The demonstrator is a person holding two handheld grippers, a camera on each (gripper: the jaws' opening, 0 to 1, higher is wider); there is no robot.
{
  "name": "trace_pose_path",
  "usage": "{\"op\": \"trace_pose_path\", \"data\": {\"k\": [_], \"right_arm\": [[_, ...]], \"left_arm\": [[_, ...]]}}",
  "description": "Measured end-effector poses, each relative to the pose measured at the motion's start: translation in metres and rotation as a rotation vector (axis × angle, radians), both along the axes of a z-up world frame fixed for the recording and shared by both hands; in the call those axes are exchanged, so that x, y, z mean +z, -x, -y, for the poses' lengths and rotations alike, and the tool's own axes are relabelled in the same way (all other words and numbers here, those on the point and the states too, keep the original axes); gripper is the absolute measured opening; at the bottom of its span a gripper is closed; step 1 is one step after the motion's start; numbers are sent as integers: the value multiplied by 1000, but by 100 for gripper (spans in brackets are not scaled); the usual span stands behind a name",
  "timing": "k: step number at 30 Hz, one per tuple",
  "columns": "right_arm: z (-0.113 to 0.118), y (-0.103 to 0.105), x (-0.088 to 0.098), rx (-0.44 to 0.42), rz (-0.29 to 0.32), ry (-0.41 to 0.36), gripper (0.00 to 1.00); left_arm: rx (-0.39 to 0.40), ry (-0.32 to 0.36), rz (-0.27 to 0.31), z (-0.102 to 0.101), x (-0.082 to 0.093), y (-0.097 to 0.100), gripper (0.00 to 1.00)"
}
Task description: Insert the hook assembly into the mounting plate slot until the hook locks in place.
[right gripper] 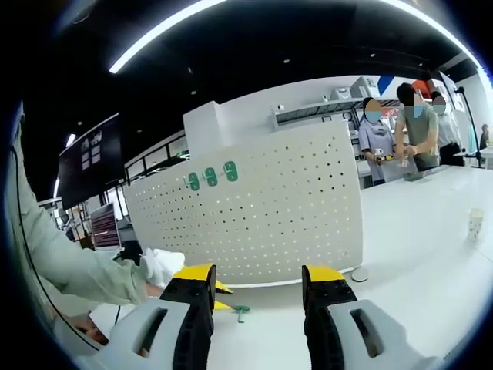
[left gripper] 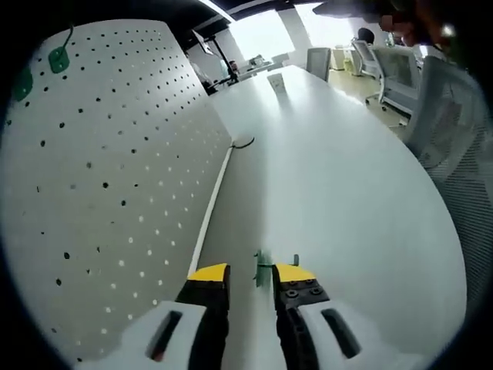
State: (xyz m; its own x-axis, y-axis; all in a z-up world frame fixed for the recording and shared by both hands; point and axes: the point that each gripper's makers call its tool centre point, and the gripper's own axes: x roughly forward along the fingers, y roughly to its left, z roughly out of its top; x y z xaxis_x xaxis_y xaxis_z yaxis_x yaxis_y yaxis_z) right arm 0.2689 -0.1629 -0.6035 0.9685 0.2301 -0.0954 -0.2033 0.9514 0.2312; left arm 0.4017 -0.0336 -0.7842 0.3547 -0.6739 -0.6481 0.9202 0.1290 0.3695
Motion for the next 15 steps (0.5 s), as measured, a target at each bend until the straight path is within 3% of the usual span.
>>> {"op": "trace_pose_path", "data": {"k": [15], "right_arm": [[2,-3,-1,-1,-5,-13,43]], "left_arm": [[-3,-38,-43,4,-23,-6,20]]}}
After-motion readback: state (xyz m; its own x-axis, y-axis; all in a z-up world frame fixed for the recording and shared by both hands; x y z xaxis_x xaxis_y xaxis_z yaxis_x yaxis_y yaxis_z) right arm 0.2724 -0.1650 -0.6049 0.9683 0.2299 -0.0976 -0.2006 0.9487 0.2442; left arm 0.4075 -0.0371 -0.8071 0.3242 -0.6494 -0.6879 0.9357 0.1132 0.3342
